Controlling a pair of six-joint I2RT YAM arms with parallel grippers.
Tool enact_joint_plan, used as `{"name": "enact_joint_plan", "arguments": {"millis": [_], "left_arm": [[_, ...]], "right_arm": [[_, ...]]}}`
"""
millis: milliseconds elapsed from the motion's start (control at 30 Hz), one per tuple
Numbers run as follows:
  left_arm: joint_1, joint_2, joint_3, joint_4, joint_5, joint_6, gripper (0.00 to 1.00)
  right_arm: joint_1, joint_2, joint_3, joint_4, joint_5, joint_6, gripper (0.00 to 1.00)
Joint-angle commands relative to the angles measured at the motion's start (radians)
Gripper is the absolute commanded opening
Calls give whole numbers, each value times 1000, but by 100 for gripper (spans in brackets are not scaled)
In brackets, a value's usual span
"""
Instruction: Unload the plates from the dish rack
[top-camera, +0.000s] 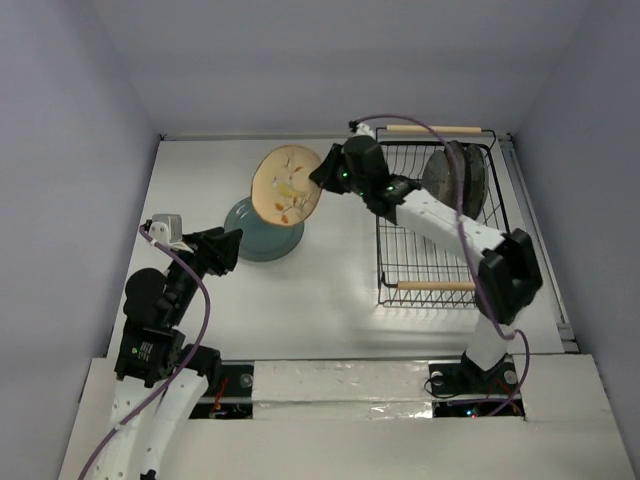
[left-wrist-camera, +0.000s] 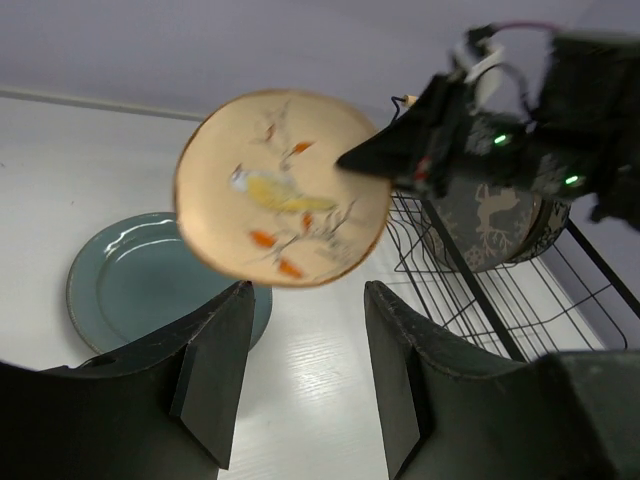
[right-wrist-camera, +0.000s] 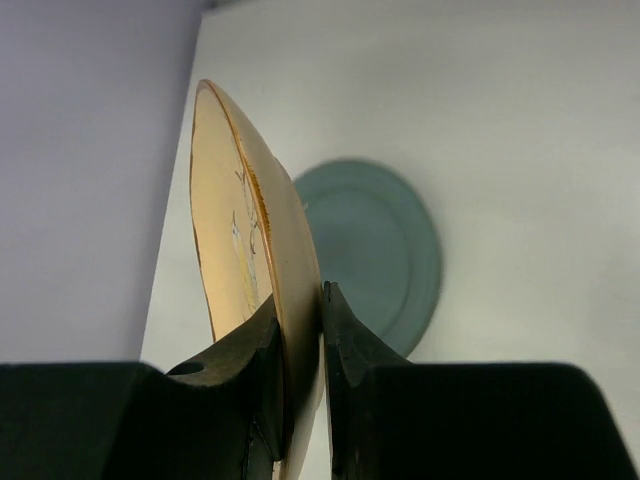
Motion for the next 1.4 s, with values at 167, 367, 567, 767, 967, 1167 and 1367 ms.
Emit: {"name": "enact_joint_plan", "arguments": {"millis": [167,367,567,767,967,1167,1367], "left_arm": [[4,8,25,41,14,-5,45],[4,10,25,43,22,-5,45],[4,13,25,43,27,-5,45],[4,14,25,44,28,-7,45],[4,14,23,47,33,-7,45],[4,11,25,47,33,-7,45],[4,7,23,49,30,-8,45]], "right_arm": [[80,190,119,314,-93,247,0],[80,277,83,376,-93,320,0],[80,345,66,416,-102,380,0],[80,412,75,400,-127,385,3],[80,437,75,374,-138,366,21],[89,418,64,279,-110,275,63],[107,406,135,80,14,100,84]]}}
